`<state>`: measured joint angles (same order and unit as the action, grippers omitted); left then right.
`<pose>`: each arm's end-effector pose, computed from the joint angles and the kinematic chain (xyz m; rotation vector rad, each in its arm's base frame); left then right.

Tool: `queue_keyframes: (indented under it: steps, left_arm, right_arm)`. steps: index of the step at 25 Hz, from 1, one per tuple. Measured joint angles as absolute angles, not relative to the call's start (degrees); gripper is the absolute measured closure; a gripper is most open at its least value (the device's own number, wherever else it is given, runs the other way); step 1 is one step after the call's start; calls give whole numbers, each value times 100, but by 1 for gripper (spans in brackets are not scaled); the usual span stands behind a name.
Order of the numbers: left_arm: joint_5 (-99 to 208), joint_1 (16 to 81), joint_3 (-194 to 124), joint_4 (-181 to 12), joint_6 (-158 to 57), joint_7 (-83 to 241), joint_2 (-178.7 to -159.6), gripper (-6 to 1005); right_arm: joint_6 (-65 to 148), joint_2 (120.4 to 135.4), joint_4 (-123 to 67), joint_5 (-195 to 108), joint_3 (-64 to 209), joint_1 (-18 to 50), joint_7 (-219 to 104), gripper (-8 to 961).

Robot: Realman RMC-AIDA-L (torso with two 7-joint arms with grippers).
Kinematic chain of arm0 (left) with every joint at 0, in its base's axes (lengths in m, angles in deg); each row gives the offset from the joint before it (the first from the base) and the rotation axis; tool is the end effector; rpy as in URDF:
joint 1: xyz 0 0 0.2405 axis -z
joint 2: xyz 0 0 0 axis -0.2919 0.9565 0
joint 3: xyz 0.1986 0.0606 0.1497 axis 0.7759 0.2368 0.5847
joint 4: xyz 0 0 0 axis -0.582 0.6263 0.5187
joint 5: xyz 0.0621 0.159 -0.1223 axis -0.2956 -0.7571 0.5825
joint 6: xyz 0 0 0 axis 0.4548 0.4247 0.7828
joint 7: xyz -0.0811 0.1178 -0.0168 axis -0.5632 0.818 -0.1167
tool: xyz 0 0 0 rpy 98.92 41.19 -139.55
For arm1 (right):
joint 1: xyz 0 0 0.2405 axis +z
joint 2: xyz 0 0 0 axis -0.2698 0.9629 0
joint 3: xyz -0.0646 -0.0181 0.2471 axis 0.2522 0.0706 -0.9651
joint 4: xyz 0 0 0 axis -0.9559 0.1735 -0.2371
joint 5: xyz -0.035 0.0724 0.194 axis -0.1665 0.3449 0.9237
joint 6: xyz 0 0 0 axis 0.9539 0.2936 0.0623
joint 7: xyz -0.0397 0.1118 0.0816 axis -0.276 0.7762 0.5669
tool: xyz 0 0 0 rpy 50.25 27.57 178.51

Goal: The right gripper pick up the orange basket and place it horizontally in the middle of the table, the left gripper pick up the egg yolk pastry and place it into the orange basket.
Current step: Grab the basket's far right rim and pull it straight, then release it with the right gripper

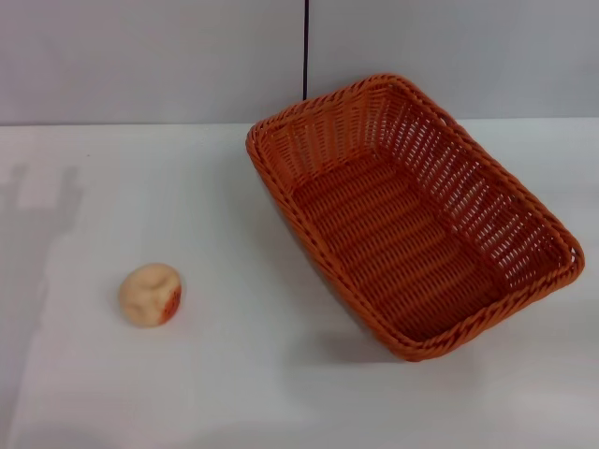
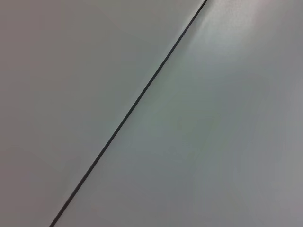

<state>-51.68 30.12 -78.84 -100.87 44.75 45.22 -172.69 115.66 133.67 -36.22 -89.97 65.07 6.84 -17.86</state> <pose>-0.3112 0.2415 0.0400 -1.2017 -0.5286 -1.4583 0.3806 0.2933 0.1177 -1.0504 0.5953 1.0880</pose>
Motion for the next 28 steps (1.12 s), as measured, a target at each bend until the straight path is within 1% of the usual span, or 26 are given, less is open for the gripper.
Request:
queue_keyframes:
  steps: [9, 23, 26, 28]
  left_arm:
    - [-5173, 3032, -7885, -10025, 4529, 4486, -17260, 201]
    - [-5182, 3068, -7876, -9993, 4546, 4479, -17262, 208]
    - [-5182, 3052, -7846, -9956, 4558, 4454, -17259, 209]
    - [-5182, 3052, -7806, -9924, 4581, 4430, -17253, 210]
  right_arm:
    - [11391, 13366, -3617, -8997, 6646, 713, -1813, 431]
    - [12499, 13397, -3336, -8947, 6537, 408, -1187, 414]
    - [12646, 13371, -3618, -9167, 6763, 378, -845, 410]
    - [12641, 13335, -4155, -9537, 7103, 387, -369, 408]
